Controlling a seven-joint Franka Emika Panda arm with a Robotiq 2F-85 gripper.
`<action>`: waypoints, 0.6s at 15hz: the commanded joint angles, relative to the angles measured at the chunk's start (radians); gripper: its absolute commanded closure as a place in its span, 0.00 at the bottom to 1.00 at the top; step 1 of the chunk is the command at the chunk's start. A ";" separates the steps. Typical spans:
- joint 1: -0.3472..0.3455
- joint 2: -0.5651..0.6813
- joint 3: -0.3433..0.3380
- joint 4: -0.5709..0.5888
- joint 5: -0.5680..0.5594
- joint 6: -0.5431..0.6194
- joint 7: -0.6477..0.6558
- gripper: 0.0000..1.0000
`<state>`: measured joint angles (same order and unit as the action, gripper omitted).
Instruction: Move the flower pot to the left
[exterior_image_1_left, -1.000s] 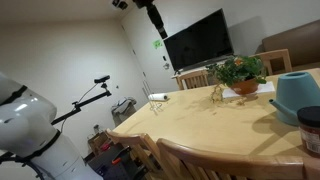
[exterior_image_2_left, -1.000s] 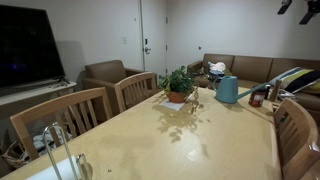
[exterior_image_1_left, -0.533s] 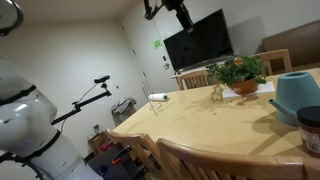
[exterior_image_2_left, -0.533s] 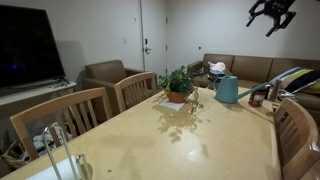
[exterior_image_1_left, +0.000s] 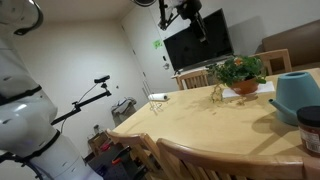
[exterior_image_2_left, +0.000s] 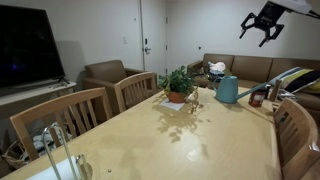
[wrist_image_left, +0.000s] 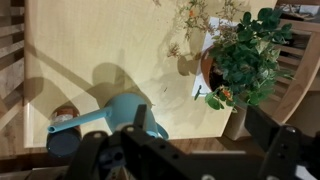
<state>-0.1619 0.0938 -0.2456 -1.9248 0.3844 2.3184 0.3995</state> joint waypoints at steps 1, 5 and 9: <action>-0.017 -0.002 0.016 0.004 -0.002 -0.004 0.001 0.00; -0.016 0.060 0.011 0.051 -0.018 0.015 0.073 0.00; -0.023 0.187 0.001 0.144 -0.039 -0.004 0.187 0.00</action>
<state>-0.1708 0.1708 -0.2466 -1.8810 0.3659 2.3211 0.5037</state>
